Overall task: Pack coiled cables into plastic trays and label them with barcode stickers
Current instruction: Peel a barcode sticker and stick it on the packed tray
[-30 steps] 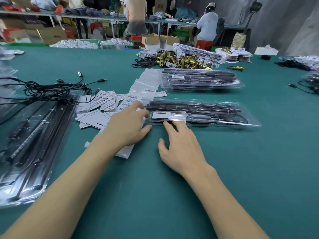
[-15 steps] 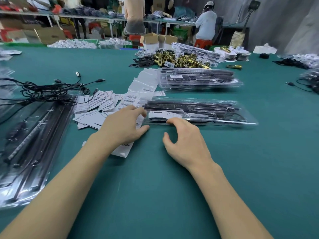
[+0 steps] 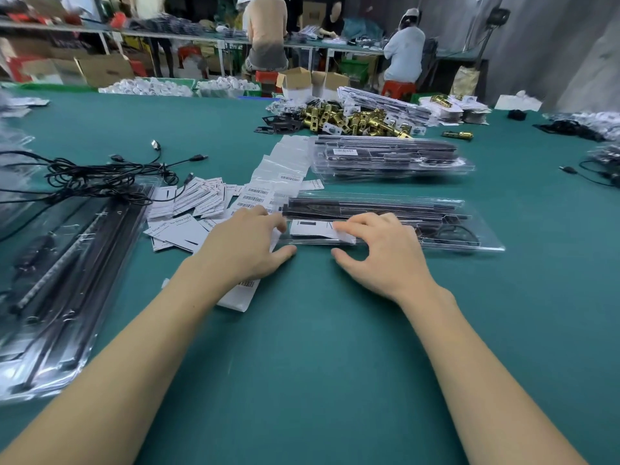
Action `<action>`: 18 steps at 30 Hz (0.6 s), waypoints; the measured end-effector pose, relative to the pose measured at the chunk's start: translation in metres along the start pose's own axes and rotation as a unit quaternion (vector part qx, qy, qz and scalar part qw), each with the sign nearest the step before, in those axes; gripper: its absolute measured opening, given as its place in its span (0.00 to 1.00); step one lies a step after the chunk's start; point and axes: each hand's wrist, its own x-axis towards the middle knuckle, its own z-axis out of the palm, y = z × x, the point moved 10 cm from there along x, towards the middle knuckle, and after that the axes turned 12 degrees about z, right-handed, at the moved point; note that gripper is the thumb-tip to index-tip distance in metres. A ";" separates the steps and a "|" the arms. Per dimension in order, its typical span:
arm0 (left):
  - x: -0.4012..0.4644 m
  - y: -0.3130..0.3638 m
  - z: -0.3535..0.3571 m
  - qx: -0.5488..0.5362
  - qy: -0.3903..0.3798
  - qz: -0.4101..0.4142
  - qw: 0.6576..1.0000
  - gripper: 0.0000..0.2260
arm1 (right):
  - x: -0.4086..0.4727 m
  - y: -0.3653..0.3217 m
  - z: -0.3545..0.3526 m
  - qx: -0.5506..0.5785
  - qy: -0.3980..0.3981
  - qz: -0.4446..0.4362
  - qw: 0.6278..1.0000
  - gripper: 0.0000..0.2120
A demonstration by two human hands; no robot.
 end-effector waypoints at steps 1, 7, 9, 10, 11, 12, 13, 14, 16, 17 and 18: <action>0.000 0.000 0.000 0.003 -0.005 -0.002 1.000 0.19 | 0.002 0.000 0.003 -0.006 0.002 -0.002 1.000 0.21; 0.001 0.001 0.003 0.002 -0.056 -0.010 0.998 0.20 | 0.010 0.010 0.007 0.057 0.032 0.003 0.998 0.15; 0.006 -0.001 -0.001 -0.049 -0.067 -0.015 0.996 0.16 | 0.009 0.012 0.009 0.087 0.034 0.009 0.996 0.14; 0.010 -0.001 -0.005 -0.074 -0.061 -0.023 0.995 0.13 | 0.009 0.012 0.009 0.099 0.035 0.013 0.994 0.14; 0.016 -0.003 -0.009 -0.089 -0.051 -0.042 0.994 0.12 | 0.010 0.013 0.009 0.108 0.035 0.017 0.993 0.14; 0.021 -0.005 -0.011 -0.099 -0.038 -0.067 0.992 0.11 | 0.010 0.014 0.010 0.115 0.034 0.020 0.993 0.13; 0.026 -0.009 -0.011 -0.105 -0.027 -0.098 0.989 0.10 | 0.011 0.014 0.010 0.117 0.032 0.022 0.992 0.13; 0.029 -0.013 -0.010 -0.111 -0.021 -0.131 0.985 0.09 | 0.011 0.014 0.010 0.118 0.029 0.023 0.992 0.13; 0.033 -0.023 -0.003 -0.140 -0.026 -0.193 0.971 0.10 | 0.012 0.015 0.010 0.117 0.023 0.025 0.993 0.12; 0.034 -0.026 0.001 -0.174 -0.032 -0.214 0.961 0.08 | 0.013 0.015 0.011 0.116 0.018 0.022 0.993 0.13; 0.036 -0.029 0.006 -0.218 -0.042 -0.228 0.948 0.05 | 0.014 0.014 0.011 0.114 0.014 0.019 0.993 0.13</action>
